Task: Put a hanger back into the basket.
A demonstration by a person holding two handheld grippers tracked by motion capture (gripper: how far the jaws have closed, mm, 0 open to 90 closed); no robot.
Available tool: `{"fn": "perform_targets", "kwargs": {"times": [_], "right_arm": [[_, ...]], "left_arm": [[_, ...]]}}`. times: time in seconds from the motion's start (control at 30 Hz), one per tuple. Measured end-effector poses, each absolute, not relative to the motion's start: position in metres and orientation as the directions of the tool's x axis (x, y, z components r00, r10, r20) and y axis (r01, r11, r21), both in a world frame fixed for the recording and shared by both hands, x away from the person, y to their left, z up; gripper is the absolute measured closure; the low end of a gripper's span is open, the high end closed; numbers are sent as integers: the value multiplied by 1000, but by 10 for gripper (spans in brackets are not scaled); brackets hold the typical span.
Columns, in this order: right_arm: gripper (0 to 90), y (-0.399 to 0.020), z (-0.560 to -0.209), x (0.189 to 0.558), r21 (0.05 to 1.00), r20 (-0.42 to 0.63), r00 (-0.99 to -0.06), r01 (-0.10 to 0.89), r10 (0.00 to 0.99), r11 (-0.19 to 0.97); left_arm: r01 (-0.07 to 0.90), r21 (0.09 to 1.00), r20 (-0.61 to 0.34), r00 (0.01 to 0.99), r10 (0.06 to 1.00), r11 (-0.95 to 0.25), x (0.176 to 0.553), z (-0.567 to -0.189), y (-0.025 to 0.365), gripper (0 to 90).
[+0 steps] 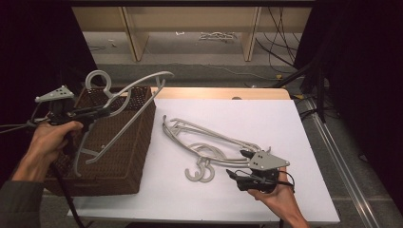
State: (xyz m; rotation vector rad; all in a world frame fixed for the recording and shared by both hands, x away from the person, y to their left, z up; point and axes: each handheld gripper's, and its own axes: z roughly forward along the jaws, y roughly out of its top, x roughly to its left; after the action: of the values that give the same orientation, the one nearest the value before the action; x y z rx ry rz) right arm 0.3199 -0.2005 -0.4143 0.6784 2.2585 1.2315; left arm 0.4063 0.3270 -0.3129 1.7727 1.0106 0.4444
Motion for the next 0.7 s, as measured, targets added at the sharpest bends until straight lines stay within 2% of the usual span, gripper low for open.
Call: {"fn": "perform_targets", "kwargs": {"times": [0.7], "right_arm": [[255, -200, -416, 320, 855, -179, -764, 192, 621, 482]], "left_arm": [[432, 878, -64, 536, 842, -208, 406, -342, 382, 793]]}}
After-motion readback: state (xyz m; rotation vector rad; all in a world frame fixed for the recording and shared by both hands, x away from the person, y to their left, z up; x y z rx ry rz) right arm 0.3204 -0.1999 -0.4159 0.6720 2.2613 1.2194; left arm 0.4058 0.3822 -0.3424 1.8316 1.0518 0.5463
